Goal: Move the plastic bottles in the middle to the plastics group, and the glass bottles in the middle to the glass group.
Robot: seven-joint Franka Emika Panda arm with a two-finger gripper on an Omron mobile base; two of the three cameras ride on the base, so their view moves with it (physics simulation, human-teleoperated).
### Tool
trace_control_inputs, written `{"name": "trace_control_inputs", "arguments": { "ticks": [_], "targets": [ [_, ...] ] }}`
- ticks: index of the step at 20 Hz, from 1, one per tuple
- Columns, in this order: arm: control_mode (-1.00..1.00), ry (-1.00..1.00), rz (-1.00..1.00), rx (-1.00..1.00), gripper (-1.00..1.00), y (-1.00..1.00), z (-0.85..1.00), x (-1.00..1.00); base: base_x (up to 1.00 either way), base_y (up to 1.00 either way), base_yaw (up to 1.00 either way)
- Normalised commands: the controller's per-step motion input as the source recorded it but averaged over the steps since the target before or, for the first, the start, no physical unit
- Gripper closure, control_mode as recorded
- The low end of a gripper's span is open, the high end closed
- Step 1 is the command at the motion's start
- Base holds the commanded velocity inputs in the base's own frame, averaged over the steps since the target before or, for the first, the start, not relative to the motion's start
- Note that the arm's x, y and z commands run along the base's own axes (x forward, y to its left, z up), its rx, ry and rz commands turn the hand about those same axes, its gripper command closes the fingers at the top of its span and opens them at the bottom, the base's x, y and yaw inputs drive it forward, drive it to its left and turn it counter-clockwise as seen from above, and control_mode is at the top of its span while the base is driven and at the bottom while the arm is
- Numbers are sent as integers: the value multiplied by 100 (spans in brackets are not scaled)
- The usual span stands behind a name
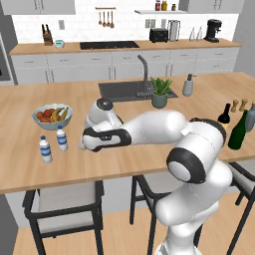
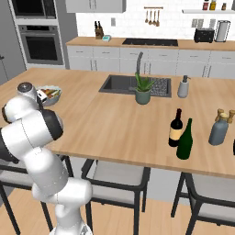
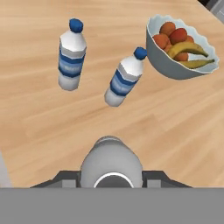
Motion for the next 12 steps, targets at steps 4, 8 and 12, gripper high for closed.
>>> {"name": "trace_control_inputs", "arguments": {
  "ticks": [4,8,12],
  "targets": [
    [-100,0,0,0,100,19,-24,0,0,0,0],
    [-100,0,0,0,100,15,-30,0,0,0,0],
    [-100,0,0,0,100,9,-29,0,0,0,0]
  ]
}}
